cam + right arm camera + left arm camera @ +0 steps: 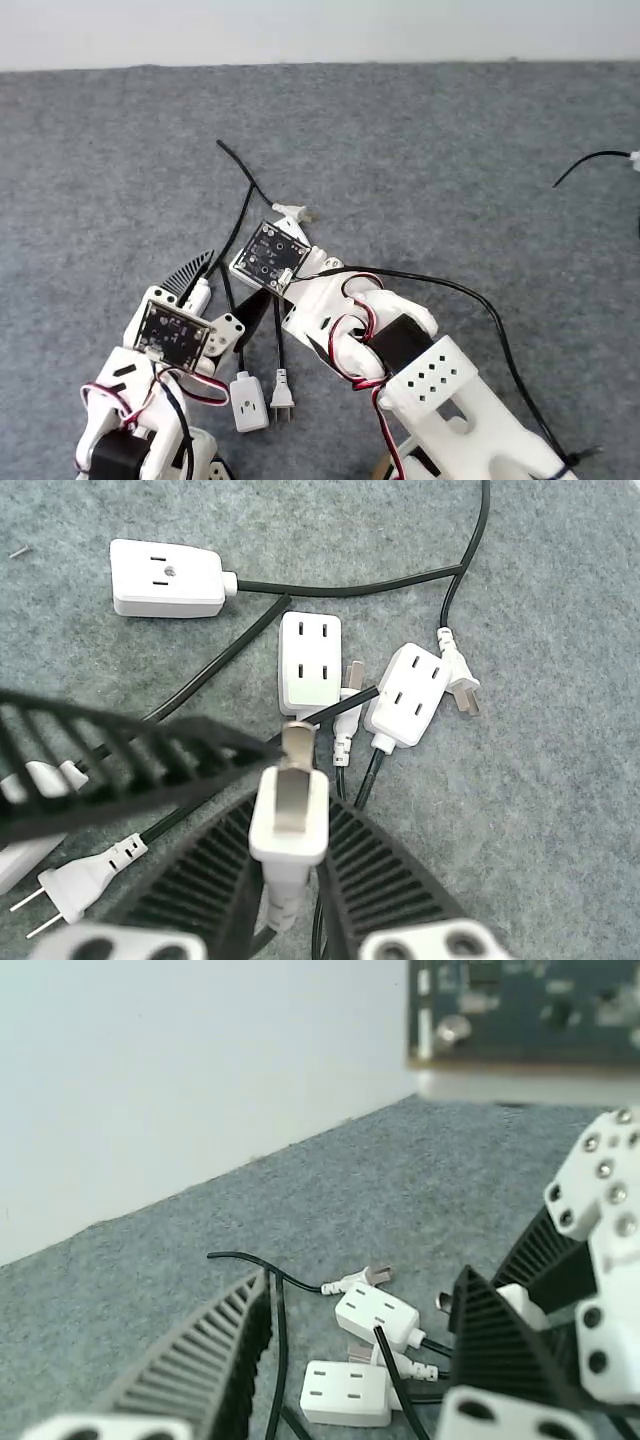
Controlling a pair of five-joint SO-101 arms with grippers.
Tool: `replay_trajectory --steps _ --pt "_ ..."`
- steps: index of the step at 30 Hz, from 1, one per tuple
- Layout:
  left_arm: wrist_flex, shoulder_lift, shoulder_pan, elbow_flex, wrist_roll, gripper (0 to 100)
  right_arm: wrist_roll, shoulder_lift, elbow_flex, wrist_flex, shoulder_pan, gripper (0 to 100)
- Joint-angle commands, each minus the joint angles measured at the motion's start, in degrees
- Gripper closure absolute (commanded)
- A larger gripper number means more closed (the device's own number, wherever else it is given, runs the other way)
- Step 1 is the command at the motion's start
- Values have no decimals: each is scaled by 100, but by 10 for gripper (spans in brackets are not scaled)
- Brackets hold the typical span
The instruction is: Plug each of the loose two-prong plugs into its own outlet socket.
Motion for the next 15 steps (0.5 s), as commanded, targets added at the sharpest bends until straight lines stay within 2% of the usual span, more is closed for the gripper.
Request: replay_trajectory --steps 1,8,15 --pt "-18 -114 176 -198 26 720 -26 -145 -18 -84 -40 991" --pt "-765 -114 220 497 -273 720 -35 -145 -9 -40 -242 991" --pt "-809 -114 79 673 -281 720 -26 -163 0 -4 -233 991"
